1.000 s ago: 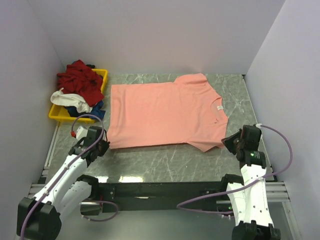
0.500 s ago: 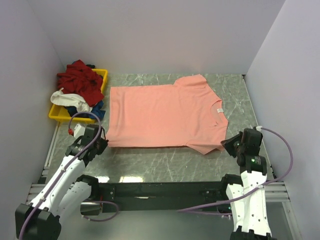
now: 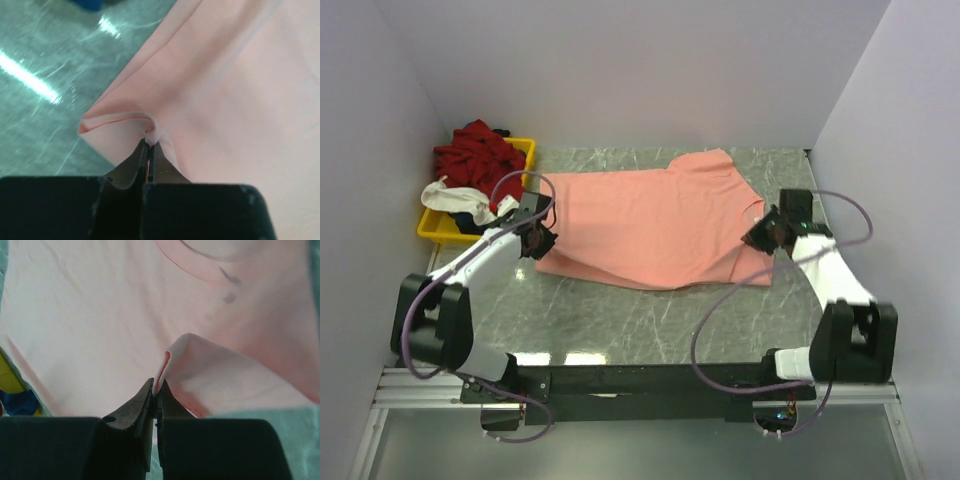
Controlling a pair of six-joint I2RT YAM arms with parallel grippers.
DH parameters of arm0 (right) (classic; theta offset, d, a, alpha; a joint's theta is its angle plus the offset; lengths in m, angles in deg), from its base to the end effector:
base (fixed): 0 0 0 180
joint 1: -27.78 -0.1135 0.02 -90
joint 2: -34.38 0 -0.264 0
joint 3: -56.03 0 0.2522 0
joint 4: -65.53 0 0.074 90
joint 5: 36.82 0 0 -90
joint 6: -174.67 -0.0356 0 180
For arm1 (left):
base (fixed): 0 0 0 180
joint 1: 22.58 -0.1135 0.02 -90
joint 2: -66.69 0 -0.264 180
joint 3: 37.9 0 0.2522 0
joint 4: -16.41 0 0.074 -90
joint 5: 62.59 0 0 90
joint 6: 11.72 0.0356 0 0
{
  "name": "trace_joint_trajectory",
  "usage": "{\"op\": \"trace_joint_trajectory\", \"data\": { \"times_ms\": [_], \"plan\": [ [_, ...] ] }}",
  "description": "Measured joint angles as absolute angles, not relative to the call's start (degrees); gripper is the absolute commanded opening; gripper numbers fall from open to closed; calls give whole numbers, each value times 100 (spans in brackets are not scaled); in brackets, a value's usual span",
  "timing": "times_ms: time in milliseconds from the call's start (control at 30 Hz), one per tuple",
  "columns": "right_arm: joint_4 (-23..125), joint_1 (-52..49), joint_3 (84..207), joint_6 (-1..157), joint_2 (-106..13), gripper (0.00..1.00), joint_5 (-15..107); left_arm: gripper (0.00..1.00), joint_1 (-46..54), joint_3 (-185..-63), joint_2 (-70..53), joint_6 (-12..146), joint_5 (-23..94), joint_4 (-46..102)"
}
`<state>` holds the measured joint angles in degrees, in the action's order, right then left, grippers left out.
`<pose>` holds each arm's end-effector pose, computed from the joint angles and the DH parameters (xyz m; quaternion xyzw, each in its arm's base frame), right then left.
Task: Fold and stack the t-shirts
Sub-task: Fold the tshirt
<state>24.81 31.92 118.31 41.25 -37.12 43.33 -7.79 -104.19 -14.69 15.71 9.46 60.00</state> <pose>0.2551 -0.0124 0.2400 0.3505 0.8684 0.1907 0.2943 0.2735 -0.0609 0.2167 -0.4237 0.8526 -0.0494 0.3020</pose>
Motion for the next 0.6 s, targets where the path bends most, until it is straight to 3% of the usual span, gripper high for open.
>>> {"op": "trace_joint_trajectory", "data": {
  "times_ms": [233, 600],
  "plan": [
    [2826, 2685, 13258, 4315, -5614, 0, 4467, 1, -1009, -10928, -2247, 1768, 985, 5886],
    [2774, 2626, 14117, 4473, -6263, 0, 4668, 1, -1487, -10955, -2403, 1855, 1184, 5809]
  ]
}}
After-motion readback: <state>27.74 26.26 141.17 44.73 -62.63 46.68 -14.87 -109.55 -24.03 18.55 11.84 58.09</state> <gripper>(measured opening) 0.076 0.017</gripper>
